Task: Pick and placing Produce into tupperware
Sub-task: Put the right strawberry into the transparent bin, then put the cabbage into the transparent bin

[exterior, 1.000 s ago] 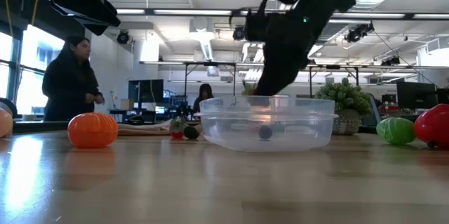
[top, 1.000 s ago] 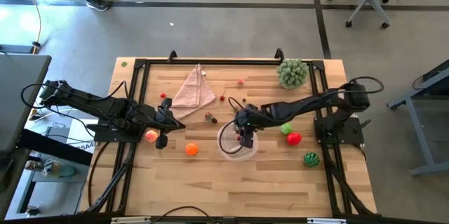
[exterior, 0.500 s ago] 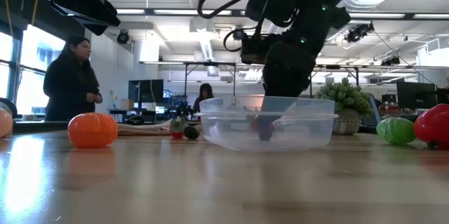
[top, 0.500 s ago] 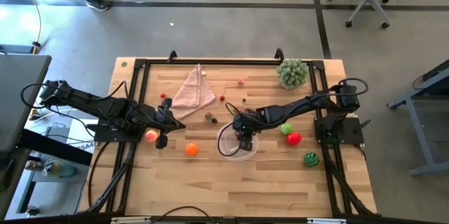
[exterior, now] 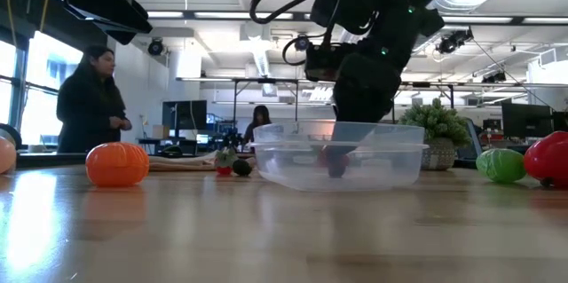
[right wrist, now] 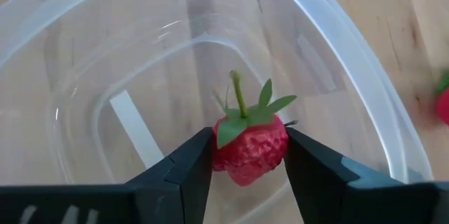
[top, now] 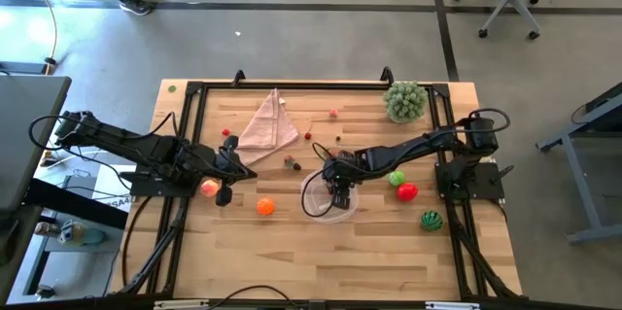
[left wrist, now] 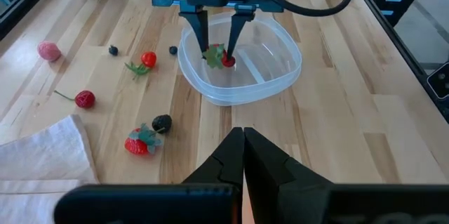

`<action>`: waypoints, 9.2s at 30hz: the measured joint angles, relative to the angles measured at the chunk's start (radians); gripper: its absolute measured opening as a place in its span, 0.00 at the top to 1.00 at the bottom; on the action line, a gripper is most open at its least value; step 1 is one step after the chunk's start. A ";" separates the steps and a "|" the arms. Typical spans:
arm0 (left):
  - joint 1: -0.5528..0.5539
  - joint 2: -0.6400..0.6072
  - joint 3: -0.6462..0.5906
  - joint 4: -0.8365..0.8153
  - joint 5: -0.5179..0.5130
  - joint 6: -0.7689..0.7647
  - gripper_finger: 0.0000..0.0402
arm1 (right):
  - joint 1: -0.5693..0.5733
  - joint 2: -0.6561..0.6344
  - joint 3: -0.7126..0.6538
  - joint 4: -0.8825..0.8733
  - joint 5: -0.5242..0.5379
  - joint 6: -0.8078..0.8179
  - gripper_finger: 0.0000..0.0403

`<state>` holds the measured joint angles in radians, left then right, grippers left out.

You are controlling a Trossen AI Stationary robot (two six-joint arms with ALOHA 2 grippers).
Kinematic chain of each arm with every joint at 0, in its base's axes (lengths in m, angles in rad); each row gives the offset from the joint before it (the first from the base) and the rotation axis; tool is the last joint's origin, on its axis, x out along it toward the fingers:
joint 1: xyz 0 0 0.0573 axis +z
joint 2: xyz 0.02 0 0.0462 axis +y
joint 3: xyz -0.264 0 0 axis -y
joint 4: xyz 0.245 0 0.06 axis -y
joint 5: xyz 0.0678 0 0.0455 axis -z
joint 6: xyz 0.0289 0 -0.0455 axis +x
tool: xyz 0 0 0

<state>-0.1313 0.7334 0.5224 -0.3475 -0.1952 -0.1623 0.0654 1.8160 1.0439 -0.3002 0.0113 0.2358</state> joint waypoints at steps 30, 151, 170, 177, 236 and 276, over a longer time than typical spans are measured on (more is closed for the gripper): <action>0.000 0.000 0.000 0.000 0.000 0.000 1.00 | 0.066 -0.010 0.376 -0.763 0.253 0.221 0.58; 0.000 0.000 0.000 0.000 0.000 0.000 1.00 | -0.026 -0.290 -0.301 -0.540 0.068 0.784 0.41; 0.000 0.000 0.000 0.000 0.000 0.000 1.00 | 0.035 -0.290 -0.209 -0.519 0.137 0.739 0.41; 0.000 0.000 0.000 0.000 0.000 0.000 1.00 | 0.074 -0.290 -0.022 -0.539 0.175 0.662 0.41; 0.000 0.000 0.000 0.000 0.000 0.000 1.00 | 0.085 0.084 0.146 -0.075 0.032 0.028 0.35; 0.000 0.000 0.000 0.000 0.000 0.000 1.00 | 0.088 0.083 0.146 -0.053 0.086 0.052 0.35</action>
<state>-0.1314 0.7338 0.5221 -0.3477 -0.1955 -0.1623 0.1532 1.8988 1.1896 -0.3533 0.0975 0.2878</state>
